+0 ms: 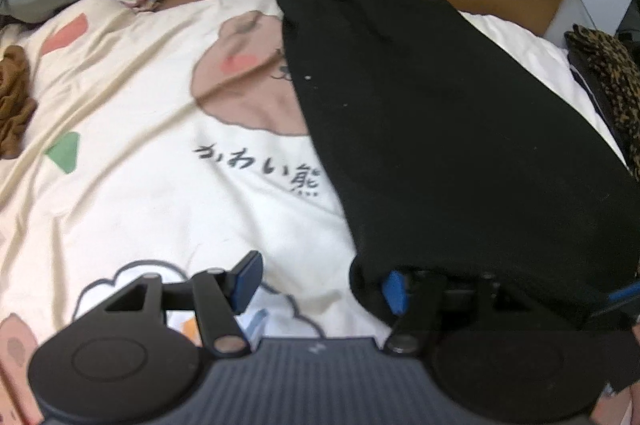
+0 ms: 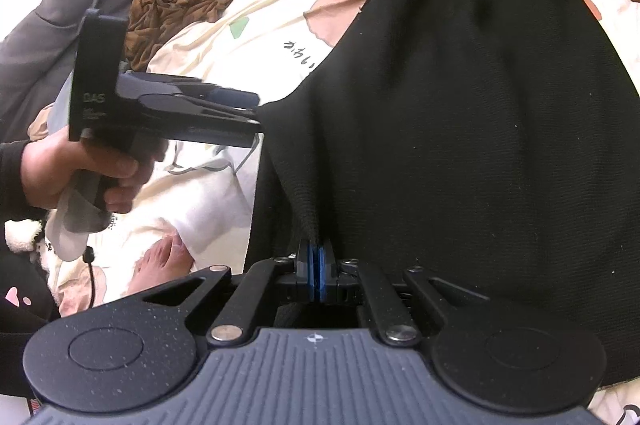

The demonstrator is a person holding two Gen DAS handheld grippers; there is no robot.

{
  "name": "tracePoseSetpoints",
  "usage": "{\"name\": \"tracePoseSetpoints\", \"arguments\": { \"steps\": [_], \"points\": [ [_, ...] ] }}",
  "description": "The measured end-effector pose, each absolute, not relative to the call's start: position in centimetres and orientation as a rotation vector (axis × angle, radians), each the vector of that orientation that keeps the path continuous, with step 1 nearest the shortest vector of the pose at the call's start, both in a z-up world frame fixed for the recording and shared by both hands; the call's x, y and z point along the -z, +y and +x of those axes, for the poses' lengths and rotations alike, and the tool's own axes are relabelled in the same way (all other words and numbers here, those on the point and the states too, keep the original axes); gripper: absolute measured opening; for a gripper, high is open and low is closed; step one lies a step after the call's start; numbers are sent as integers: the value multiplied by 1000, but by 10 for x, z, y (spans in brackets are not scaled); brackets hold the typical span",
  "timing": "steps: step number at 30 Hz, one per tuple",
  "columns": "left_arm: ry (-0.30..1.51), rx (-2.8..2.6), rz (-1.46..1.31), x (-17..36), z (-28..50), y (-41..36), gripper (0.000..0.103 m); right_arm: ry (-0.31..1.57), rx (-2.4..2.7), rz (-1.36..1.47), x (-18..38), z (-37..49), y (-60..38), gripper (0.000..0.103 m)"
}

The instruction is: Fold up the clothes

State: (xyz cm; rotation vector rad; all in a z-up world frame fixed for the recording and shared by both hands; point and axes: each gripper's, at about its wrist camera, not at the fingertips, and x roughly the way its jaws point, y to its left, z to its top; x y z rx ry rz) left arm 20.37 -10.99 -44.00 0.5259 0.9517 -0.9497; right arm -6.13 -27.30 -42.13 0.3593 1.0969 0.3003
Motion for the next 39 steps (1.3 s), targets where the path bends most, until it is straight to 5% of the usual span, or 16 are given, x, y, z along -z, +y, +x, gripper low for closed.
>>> {"name": "tracePoseSetpoints", "arguments": {
  "steps": [11, 13, 18, 21, 35, 38, 39],
  "points": [
    [957, 1008, 547, 448, 196, -118, 60, 1119, -339, 393, 424, -59, -266, 2],
    [991, 1022, 524, 448, 201, -118, 39, 1125, -360, 402, 424, -59, -263, 3],
    [1064, 1033, 444, 447, 212, -106, 10, 1135, -403, 430, 422, -59, -261, 8],
    [1061, 1031, 447, 447, 211, -101, 7, 1131, -396, 442, 420, -58, -267, 25],
    [1083, 958, 460, 435, 222, -69, 4, 1131, -140, 559, 439, -79, -335, 31],
    [1107, 976, 415, 424, 220, -71, 23, 1126, -51, 558, 446, -85, -347, 31],
    [1126, 994, 400, 421, 218, -73, 39, 1121, -25, 560, 448, -87, -351, 31]
  ]
}}
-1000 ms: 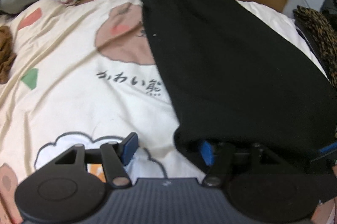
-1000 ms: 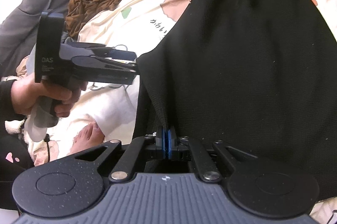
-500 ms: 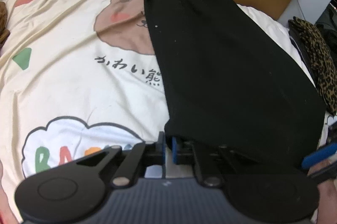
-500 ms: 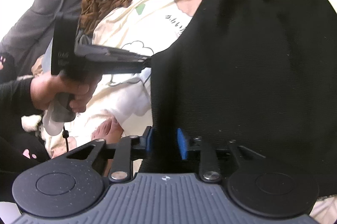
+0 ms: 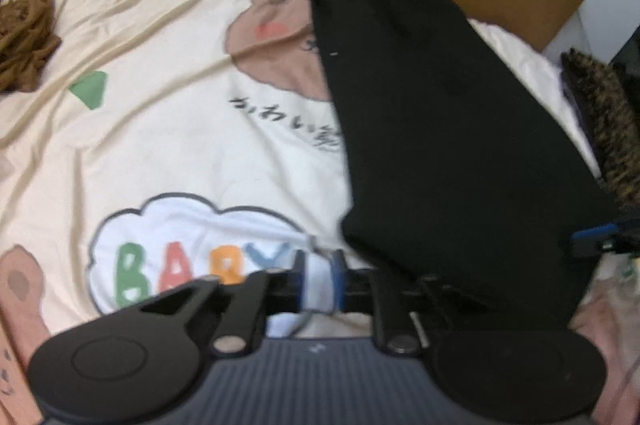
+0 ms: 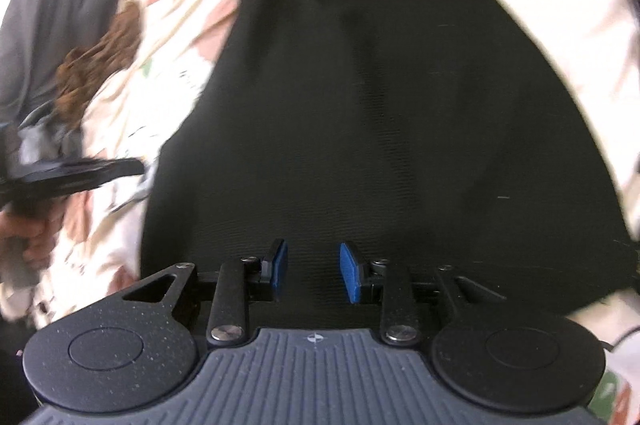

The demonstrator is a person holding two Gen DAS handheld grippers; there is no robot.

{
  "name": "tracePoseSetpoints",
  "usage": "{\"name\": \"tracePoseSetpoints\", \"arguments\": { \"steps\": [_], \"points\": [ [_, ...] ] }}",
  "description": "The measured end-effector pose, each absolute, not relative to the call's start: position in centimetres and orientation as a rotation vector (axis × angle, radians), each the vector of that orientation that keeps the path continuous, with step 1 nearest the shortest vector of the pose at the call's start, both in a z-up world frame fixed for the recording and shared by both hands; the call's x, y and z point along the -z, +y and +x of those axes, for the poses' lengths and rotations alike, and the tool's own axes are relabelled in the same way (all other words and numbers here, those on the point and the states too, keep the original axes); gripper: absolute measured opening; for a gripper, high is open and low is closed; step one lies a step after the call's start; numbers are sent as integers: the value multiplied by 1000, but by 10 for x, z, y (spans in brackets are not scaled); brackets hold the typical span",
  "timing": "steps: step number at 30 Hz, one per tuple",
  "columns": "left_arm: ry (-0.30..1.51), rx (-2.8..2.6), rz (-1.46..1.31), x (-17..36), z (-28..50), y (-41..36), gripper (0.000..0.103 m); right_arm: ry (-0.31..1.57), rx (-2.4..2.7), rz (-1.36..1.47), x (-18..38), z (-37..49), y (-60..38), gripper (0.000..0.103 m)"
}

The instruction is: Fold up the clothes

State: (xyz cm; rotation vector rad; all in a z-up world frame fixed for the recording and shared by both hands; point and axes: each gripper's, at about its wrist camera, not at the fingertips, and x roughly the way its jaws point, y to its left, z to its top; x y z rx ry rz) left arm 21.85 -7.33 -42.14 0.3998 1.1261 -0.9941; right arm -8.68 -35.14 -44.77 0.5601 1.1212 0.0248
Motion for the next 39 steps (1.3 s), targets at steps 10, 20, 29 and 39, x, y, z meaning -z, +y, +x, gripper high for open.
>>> {"name": "tracePoseSetpoints", "arguments": {
  "steps": [10, 20, 29, 39],
  "points": [
    [1223, 1123, 346, 412, 192, -103, 58, 1132, 151, 518, 464, -113, -377, 33],
    [1455, 1145, 221, 445, 182, -99, 8, 1094, 249, 497, 461, -132, -397, 27],
    [1507, 1138, 196, 459, 177, -93, 4, 1085, 357, 432, 457, -136, -416, 24],
    [1497, 1128, 202, 454, 183, -91, 38, 1105, 405, 421, 461, -142, -425, 13]
  ]
}}
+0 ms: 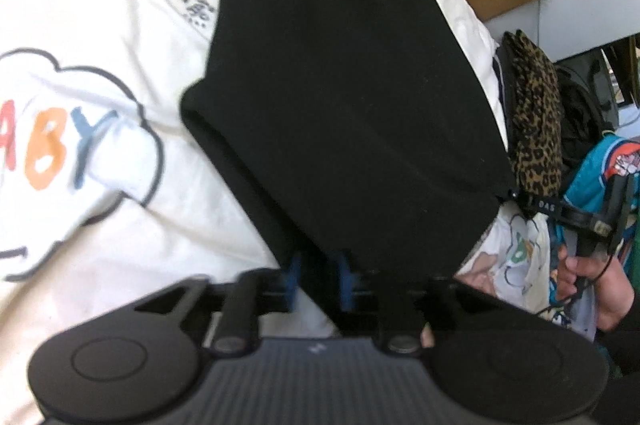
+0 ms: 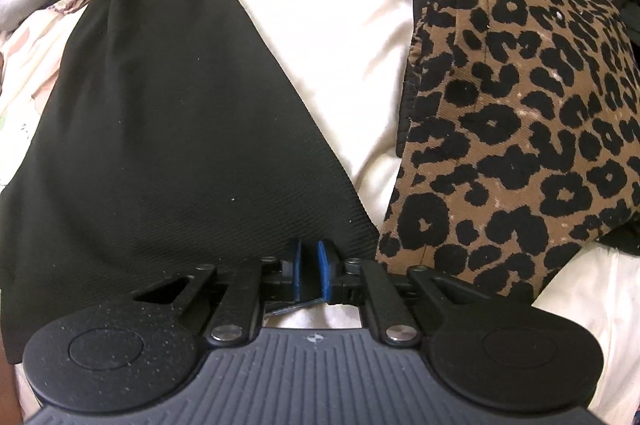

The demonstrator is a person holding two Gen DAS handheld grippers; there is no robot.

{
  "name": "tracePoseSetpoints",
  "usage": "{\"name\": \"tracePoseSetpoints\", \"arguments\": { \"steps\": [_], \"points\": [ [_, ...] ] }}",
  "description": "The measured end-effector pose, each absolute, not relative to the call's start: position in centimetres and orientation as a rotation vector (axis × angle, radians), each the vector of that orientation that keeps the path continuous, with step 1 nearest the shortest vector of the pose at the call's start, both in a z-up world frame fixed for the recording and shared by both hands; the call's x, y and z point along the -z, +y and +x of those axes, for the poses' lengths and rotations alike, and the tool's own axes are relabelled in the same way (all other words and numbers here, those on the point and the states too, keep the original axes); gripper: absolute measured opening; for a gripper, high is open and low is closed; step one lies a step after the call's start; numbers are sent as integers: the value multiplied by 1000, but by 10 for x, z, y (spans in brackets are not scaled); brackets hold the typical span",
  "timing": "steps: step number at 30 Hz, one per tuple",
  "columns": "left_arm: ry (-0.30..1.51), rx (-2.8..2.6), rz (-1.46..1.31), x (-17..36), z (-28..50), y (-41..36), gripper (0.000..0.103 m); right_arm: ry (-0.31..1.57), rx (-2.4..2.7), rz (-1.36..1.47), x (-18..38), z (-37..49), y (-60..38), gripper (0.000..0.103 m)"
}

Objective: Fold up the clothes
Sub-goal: 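Grasp the shorts with the left tool while the right tool grasps the hem edge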

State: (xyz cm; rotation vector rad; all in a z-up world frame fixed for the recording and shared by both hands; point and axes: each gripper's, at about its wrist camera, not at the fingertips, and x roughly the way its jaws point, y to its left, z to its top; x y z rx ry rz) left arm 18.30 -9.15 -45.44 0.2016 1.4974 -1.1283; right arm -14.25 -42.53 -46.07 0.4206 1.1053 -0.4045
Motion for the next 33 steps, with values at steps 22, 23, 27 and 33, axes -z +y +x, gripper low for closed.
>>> {"name": "tracePoseSetpoints", "arguments": {
  "steps": [22, 23, 27, 33],
  "points": [
    [1829, 1158, -135, 504, 176, -83, 31, 1113, 411, 447, 465, -135, -432, 12],
    [1851, 1166, -132, 506, 172, -83, 31, 1111, 410, 450, 465, -136, -433, 12],
    [1896, 1159, -137, 517, 163, -79, 28, 1107, 407, 455, 466, -137, -435, 12],
    [1914, 1114, -234, 527, 165, -75, 28, 1100, 402, 464, 466, -139, -438, 12]
  ]
}}
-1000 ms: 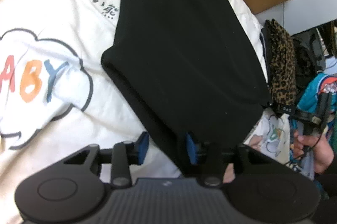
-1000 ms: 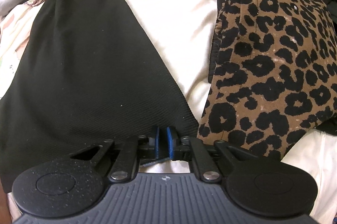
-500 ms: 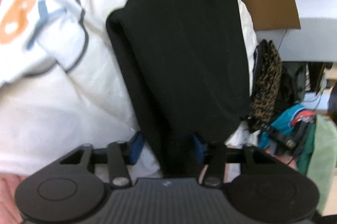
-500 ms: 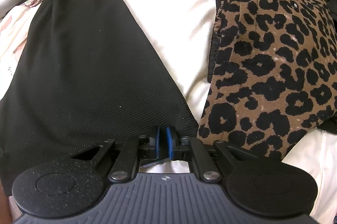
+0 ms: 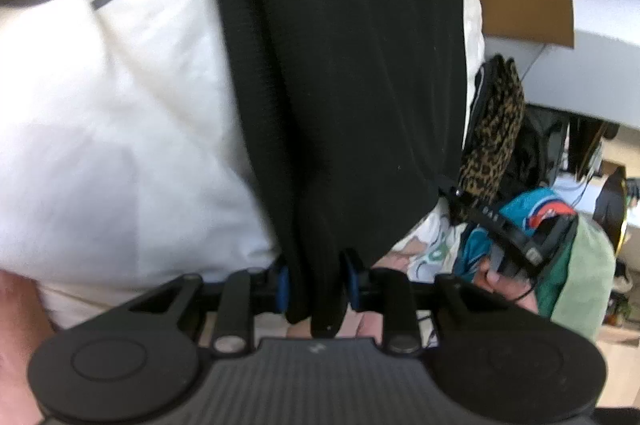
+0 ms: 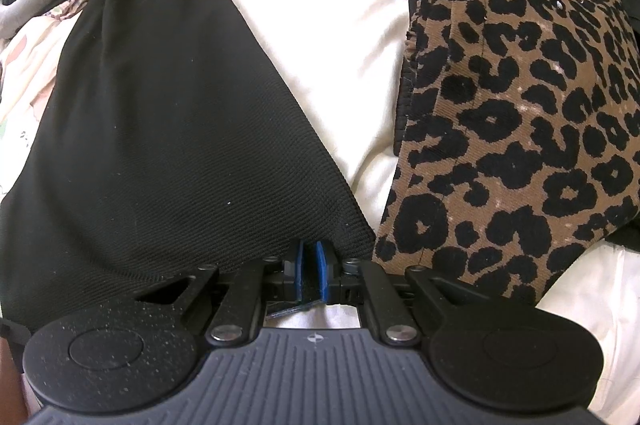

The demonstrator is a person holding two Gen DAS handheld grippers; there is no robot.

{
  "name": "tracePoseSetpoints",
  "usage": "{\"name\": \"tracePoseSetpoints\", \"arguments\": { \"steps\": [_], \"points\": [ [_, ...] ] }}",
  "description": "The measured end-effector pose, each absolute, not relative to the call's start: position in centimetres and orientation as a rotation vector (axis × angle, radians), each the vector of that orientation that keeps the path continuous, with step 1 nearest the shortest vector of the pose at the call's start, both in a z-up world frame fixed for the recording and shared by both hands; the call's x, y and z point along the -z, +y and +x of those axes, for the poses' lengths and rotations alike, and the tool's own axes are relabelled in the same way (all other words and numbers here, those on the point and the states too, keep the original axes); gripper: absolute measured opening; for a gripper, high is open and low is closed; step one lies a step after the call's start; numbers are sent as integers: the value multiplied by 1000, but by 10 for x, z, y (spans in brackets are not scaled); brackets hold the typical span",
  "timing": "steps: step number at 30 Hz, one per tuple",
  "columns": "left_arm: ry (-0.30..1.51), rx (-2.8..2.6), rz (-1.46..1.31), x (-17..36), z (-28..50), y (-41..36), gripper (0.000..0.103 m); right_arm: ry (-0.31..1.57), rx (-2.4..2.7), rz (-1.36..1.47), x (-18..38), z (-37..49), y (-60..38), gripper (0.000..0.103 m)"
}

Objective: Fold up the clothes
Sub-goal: 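Grasp the shorts with the left tool while the right tool grasps the hem edge, then lift the hem edge of the black shorts with both closed tools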

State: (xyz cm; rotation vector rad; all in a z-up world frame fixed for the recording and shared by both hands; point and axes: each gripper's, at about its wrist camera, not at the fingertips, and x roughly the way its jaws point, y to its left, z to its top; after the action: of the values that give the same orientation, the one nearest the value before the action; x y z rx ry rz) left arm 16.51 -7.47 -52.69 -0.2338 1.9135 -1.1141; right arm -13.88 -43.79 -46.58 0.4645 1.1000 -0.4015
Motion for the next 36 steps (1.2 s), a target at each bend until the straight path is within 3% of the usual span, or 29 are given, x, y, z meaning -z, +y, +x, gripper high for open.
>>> {"name": "tracePoseSetpoints", "arguments": {
  "steps": [7, 13, 18, 33, 36],
  "points": [
    [1916, 1090, -311, 539, 167, -61, 11, 1082, 403, 499, 464, -144, -438, 12],
    [1892, 1132, -218, 527, 176, -69, 6, 1051, 393, 544, 456, -150, -440, 17],
    [1882, 1148, -166, 516, 180, -73, 6, 1004, 349, 486, 443, -145, -428, 39],
    [1877, 1108, -7, 514, 196, -69, 5, 936, 306, 443, 445, -142, -446, 38],
    [1871, 1104, 10, 514, 199, -65, 5, 934, 279, 436, 447, -133, -447, 33]
  ]
}}
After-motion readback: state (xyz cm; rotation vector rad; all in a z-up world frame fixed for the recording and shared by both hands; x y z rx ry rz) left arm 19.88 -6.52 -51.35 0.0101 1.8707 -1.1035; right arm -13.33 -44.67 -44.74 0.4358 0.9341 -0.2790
